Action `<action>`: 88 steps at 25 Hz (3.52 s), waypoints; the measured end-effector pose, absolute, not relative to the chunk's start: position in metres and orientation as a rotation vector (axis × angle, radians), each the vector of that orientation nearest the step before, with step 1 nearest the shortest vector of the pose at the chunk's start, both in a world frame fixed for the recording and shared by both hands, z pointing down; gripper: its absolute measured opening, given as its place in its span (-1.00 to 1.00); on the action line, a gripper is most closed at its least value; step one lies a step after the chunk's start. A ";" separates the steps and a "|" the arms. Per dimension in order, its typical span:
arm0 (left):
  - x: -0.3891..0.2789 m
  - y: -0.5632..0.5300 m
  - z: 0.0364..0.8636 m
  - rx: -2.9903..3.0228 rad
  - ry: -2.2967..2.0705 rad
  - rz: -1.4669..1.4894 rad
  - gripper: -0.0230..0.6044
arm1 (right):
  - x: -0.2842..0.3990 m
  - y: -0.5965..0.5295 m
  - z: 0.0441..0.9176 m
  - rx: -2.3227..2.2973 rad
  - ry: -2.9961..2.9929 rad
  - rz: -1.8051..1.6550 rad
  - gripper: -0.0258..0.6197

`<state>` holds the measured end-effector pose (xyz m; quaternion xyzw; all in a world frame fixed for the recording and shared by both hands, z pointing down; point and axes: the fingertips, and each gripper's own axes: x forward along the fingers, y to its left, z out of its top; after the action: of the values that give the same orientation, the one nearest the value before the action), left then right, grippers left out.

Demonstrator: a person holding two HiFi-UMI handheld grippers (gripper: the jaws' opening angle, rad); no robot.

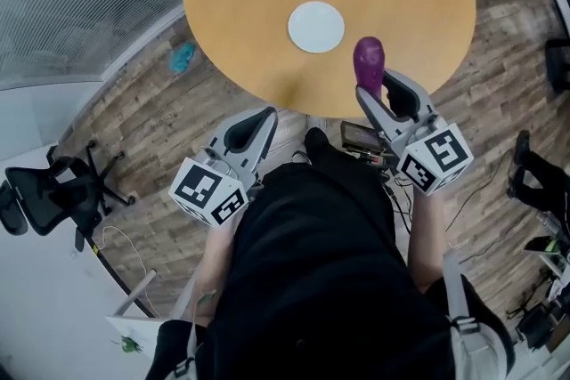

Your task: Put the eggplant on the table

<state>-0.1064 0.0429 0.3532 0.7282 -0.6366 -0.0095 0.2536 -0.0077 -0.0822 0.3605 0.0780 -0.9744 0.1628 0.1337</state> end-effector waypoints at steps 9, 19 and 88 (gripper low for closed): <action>-0.092 0.011 0.354 2.002 -1.695 -0.002 -0.90 | 0.001 -0.093 0.373 0.228 -2.822 0.533 -0.35; -0.098 -0.009 0.363 2.008 -1.610 0.016 -0.90 | -0.015 -0.104 0.383 0.257 -2.786 0.574 -0.35; -0.261 -0.096 0.406 2.297 -0.983 0.105 -0.90 | -0.168 -0.182 0.638 0.780 -1.942 0.535 -0.35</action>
<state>-0.2606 -0.0960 0.4058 0.8718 -0.3730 0.0399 0.3149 -0.1684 -0.1824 0.6383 0.3185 -0.7930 0.2185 0.4711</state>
